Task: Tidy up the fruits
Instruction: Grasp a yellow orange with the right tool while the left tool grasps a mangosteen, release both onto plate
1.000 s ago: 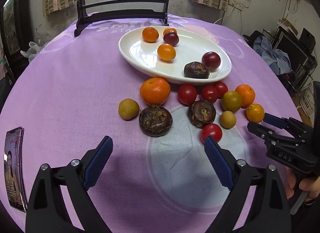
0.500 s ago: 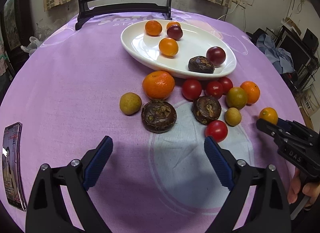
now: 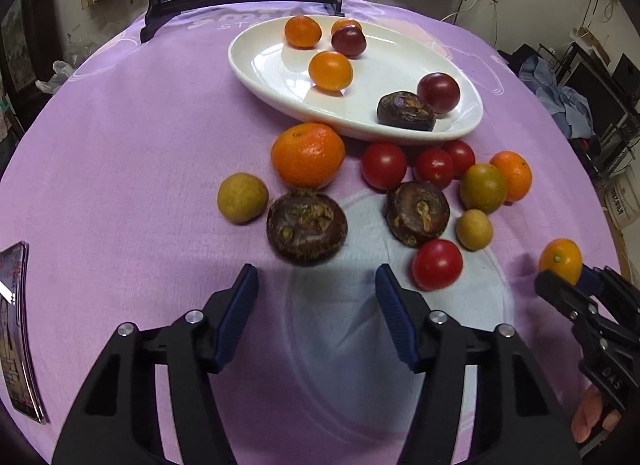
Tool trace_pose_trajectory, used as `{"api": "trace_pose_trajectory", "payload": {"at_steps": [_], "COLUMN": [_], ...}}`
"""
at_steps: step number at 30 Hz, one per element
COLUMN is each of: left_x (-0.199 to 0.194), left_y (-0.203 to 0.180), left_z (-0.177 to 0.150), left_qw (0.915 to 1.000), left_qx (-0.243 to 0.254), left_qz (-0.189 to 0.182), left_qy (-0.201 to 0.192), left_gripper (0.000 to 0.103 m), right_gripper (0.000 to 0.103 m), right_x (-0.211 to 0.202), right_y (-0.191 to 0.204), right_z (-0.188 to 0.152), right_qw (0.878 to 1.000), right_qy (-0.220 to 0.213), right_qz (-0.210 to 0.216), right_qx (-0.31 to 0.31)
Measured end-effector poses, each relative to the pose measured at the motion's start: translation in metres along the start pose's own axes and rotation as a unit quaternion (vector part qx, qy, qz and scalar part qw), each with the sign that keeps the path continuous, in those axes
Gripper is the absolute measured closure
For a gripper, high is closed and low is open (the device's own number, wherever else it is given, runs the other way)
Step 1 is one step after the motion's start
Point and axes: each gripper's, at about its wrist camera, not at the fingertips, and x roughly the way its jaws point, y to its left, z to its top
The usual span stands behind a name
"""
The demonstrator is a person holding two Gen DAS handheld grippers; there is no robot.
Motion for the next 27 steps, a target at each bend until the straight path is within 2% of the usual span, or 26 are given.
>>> {"api": "trace_pose_trajectory", "payload": {"at_steps": [4,5,7,12,19,23,27], "left_x": [0.009,0.011,0.011,0.004,-0.046,-0.076,-0.086], "left_y": [-0.006,-0.007,-0.009,-0.010,-0.021,-0.027,-0.029], "left_z": [0.012,0.014,0.017,0.012,0.011,0.026,0.052], "left_qw": [0.9996,0.9994,0.9985,0.9985,0.9965,0.9928,0.9905], "left_qx": [0.015,0.018,0.024,0.036,0.059,0.075,0.074], "left_qz": [0.022,0.028,0.046,0.036,-0.005,-0.017,-0.014], "left_qy": [-0.006,-0.008,-0.016,-0.019,-0.060,-0.092,-0.115], "left_gripper": [0.043,0.046,0.061,0.061,0.061,0.061,0.061], "right_gripper": [0.061,0.061,0.061,0.061,0.061,0.061,0.061], "right_x": [0.003,0.003,0.005,0.005,-0.007,-0.026,-0.036], "right_y": [-0.002,-0.002,-0.004,-0.004,0.001,0.010,0.021], "right_z": [0.000,0.000,-0.001,-0.001,0.005,0.028,0.060], "right_qw": [1.000,1.000,1.000,1.000,1.000,0.999,0.997], "right_qy": [0.003,0.003,0.005,0.005,-0.013,-0.037,-0.070], "right_qz": [0.005,0.004,0.006,0.011,0.008,0.010,0.003], "right_qx": [0.003,0.002,0.003,0.009,0.006,-0.013,-0.033]}}
